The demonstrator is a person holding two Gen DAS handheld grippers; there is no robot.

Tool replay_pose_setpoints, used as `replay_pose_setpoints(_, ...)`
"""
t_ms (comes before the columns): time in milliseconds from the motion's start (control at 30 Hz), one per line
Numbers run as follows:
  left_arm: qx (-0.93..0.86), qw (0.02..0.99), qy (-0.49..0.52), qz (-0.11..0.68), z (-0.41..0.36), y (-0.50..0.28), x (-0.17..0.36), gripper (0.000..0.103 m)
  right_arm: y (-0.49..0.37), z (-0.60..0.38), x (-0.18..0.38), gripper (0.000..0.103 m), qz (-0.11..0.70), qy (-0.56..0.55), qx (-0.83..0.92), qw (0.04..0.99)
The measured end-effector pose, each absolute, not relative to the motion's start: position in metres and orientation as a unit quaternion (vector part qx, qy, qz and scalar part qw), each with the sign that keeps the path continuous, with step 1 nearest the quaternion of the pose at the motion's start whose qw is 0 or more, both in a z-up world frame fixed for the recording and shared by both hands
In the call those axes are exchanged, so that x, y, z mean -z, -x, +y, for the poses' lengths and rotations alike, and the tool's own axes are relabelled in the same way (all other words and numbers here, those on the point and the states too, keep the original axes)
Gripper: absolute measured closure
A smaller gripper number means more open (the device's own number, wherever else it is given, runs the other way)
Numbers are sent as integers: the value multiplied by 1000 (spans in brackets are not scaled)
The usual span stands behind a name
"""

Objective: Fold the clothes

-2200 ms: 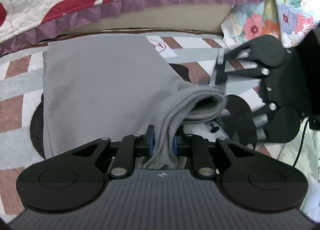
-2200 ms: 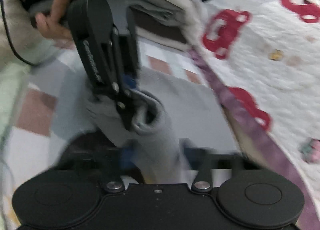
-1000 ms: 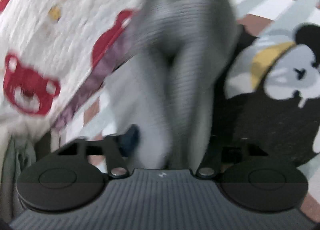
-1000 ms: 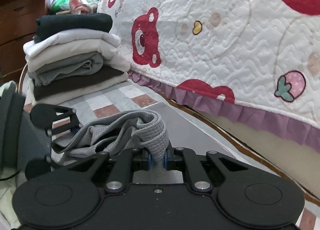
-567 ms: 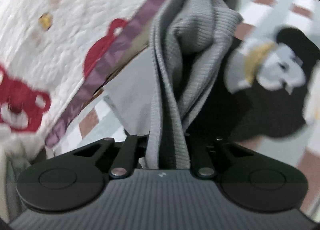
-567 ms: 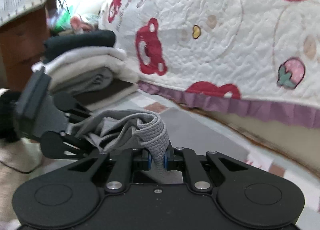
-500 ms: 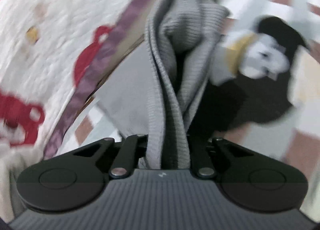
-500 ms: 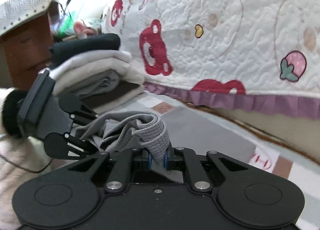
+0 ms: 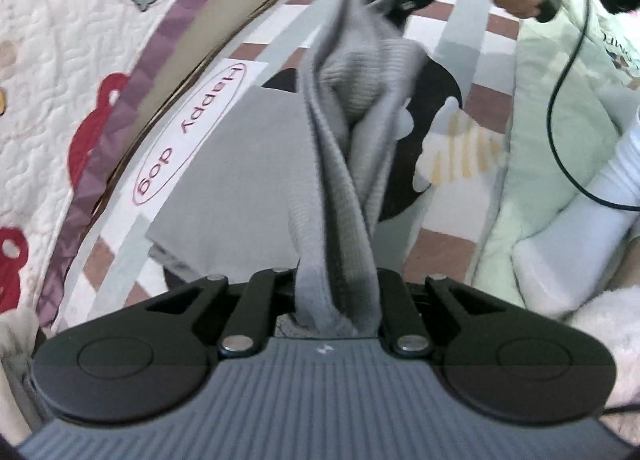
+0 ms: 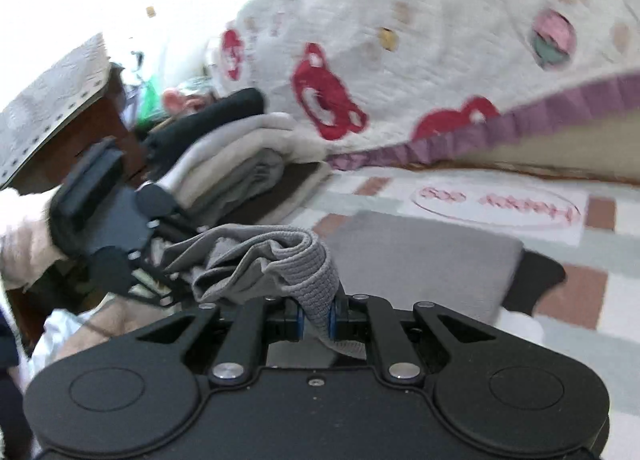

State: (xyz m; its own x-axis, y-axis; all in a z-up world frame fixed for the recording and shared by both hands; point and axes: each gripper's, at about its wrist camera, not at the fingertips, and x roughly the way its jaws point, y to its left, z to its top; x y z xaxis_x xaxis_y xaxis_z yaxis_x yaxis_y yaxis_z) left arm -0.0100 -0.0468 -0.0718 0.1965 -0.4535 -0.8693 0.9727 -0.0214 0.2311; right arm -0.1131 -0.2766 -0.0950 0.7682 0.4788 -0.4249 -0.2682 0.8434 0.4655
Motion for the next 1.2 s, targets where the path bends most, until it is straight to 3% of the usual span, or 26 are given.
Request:
replay_pose_setpoints(133, 530, 661, -433, 308, -70, -39, 75, 91, 83, -296, 113, 91, 285, -216, -177, 917)
replay_pose_setpoints(400, 534, 656, -325, 423, -103, -150, 118, 87, 7, -337, 148, 91, 344, -276, -112, 891)
replay_pose_setpoints(667, 512, 668, -125, 526, -76, -214, 155, 77, -30, -352, 181, 91, 394, -308, -74, 863)
replay_pose_setpoints(733, 511, 679, -102, 518, -68, -220, 152, 68, -33, -352, 185, 91, 404, -305, -76, 859)
replay_pose_setpoints(1000, 457, 783, -72, 415, -42, -192, 116, 50, -41, -350, 180, 92, 432, -275, -68, 856)
replay_pose_setpoints(1100, 383, 842, 2, 379, 0, -183, 104, 40, -40, -352, 184, 92, 435, -285, -62, 852)
replay_pose_setpoints(1200, 403, 828, 69, 384, 34, -171, 108, 34, -39, -354, 185, 92, 430, -303, -52, 849)
